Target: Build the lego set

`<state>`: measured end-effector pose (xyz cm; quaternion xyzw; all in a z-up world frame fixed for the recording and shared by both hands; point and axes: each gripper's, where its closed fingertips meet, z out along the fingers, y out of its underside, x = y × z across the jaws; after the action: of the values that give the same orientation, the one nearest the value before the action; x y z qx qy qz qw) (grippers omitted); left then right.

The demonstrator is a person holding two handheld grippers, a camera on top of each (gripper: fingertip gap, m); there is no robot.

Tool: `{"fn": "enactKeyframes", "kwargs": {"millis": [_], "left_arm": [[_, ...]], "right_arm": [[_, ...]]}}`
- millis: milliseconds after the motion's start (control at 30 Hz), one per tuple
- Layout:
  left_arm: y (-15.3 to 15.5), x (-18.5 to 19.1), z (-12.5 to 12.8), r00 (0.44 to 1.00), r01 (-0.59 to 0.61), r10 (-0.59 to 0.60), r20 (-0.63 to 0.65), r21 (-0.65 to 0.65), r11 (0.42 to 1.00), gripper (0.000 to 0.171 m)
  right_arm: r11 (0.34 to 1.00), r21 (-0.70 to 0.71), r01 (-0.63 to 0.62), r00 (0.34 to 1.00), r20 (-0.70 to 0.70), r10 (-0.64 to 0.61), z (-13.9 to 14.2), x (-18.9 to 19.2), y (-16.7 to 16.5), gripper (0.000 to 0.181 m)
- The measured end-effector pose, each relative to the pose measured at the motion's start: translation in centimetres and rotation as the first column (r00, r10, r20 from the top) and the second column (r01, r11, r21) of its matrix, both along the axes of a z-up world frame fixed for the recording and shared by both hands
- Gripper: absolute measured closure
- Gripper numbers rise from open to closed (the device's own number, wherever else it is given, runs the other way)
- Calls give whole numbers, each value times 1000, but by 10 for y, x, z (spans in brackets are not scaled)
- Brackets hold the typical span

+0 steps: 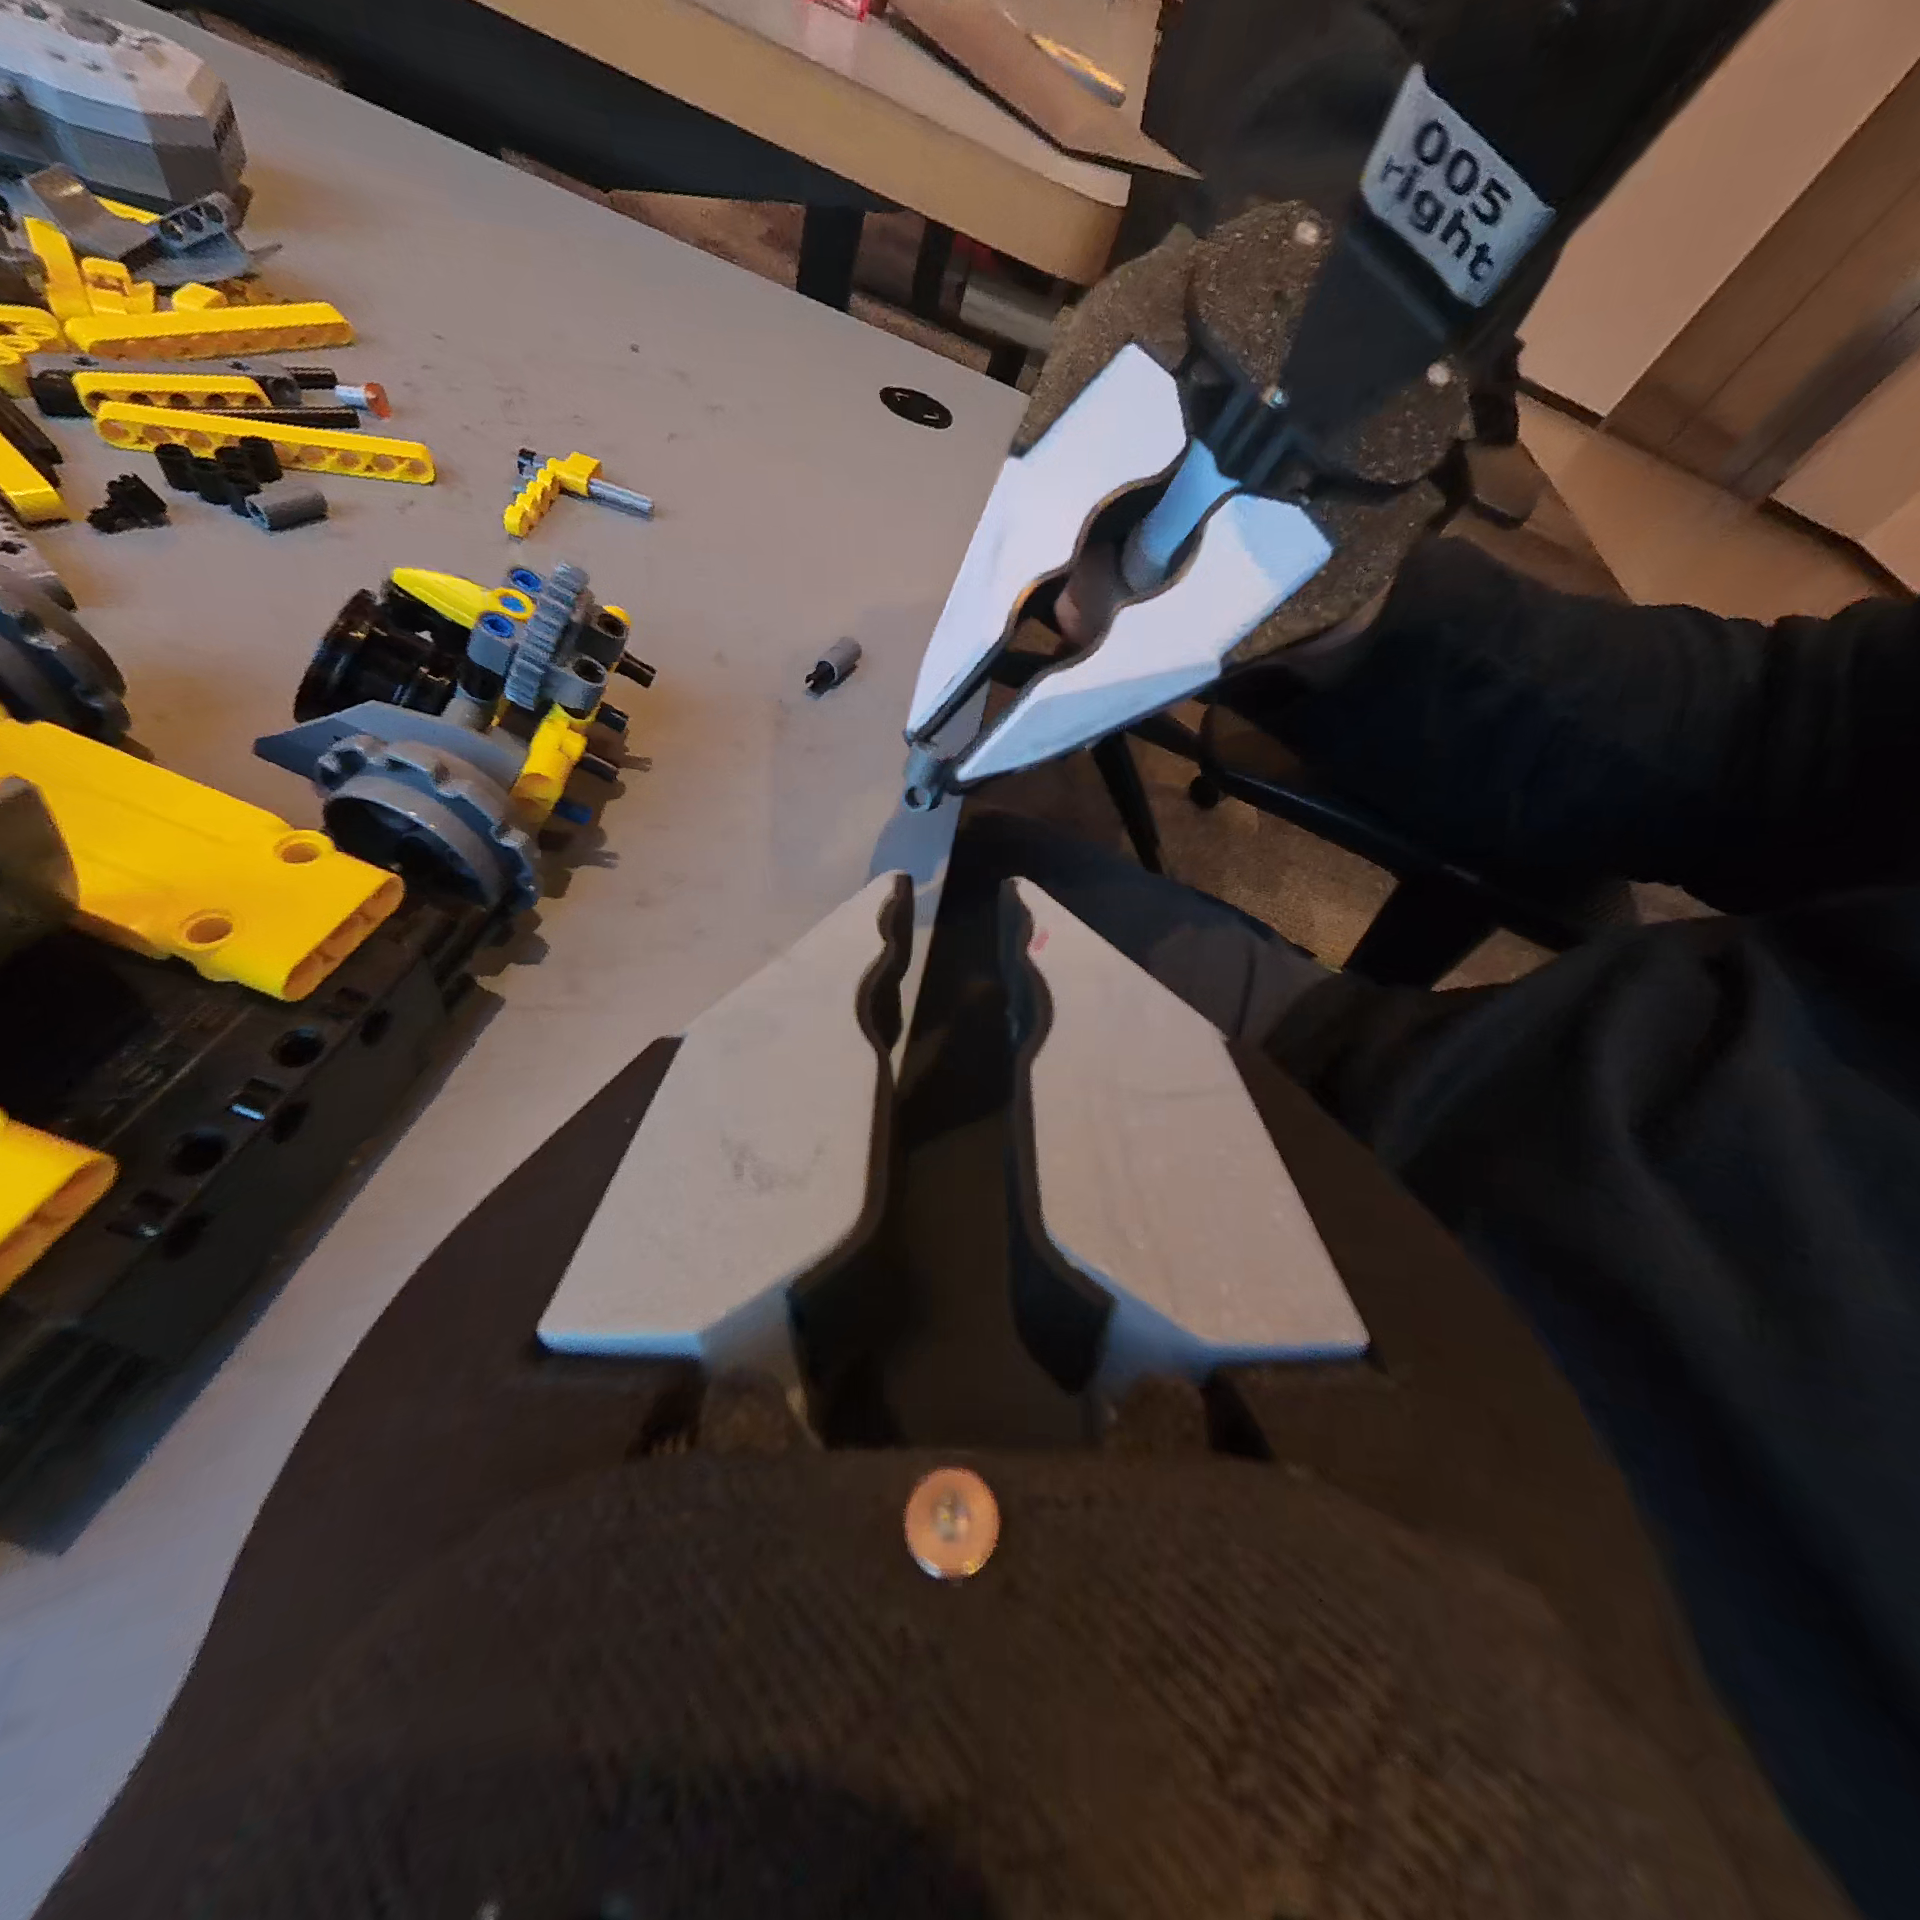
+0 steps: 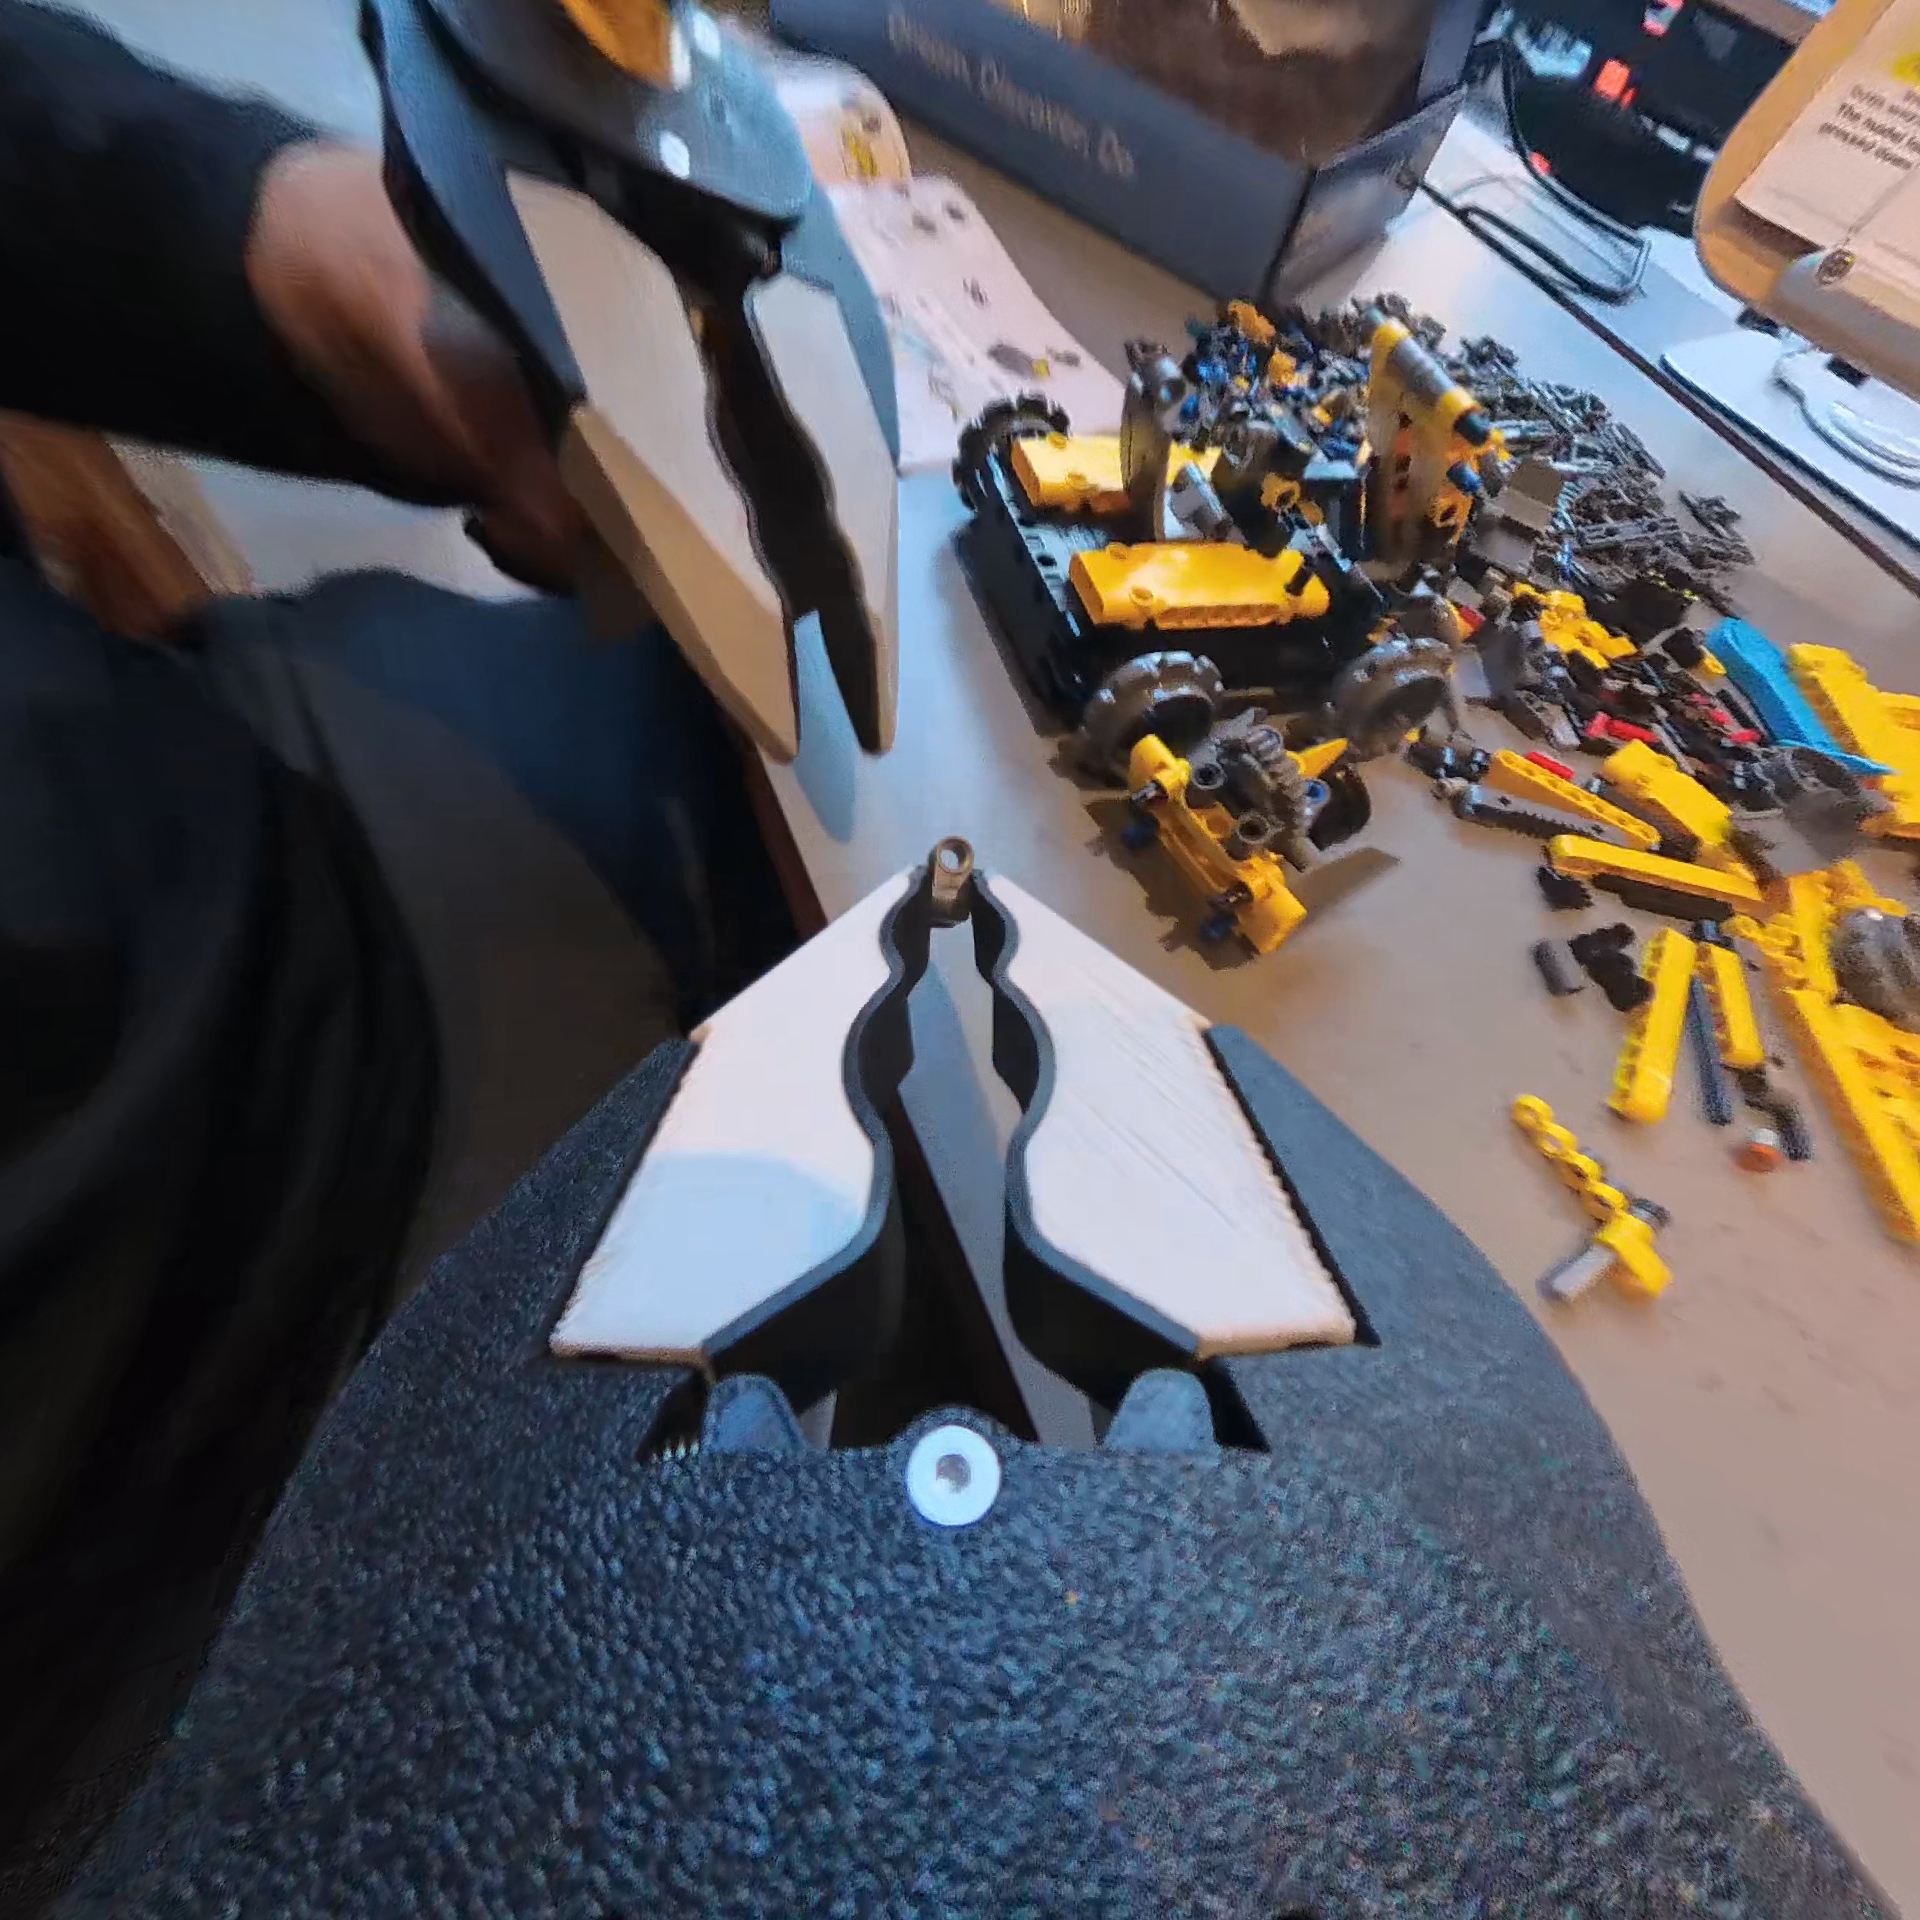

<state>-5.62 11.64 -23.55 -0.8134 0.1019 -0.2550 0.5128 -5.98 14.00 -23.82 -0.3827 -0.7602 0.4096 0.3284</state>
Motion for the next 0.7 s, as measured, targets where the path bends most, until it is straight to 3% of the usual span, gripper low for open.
{"fn": "enactKeyframes", "kwargs": {"millis": [167,267,433,700], "left_arm": [[8,-4,2,999,-4,6,34,-38,999,156],[13,-4,1,999,7,-8,-40,-34,999,157],[13,1,-3,992,96,-102,-74,-84,992,158],[16,-2,-3,989,94,-102,-107,-81,992,160]], "right_arm": [[991,134,-7,999,46,1,-15,0,2,175],[986,167,-17,998,66,6,-20,0,2,175],[980,196,-31,996,91,13,-26,-2,3,175],[980,195,-48,997,75,34,-26,-4,-1,175]]}}
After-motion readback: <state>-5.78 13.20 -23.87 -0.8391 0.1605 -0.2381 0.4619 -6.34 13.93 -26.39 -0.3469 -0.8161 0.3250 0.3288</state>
